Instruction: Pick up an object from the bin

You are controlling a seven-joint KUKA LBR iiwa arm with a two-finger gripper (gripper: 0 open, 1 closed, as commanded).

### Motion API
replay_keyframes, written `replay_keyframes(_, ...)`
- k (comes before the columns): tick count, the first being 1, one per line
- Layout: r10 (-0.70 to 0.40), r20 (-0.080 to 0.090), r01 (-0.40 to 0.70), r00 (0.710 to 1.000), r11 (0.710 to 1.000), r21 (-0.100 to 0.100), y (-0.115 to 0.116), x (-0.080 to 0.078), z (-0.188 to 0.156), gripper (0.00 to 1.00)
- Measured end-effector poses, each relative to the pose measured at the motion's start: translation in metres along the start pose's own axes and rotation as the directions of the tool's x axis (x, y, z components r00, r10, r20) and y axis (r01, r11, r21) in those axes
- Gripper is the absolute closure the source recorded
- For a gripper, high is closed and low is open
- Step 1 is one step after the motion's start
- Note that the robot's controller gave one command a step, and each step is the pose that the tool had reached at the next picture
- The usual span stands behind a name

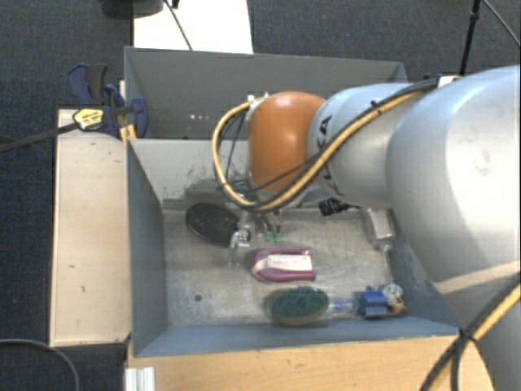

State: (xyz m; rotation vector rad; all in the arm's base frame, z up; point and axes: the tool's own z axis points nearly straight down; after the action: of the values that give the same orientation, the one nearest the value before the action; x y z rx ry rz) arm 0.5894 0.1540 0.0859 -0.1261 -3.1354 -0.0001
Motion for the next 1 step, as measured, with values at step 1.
replay_keyframes(1, 0.004, 0.006, -0.004, 1.0, 1.0, -0.002, -0.0003, -0.0018, -0.0049, 1.0)
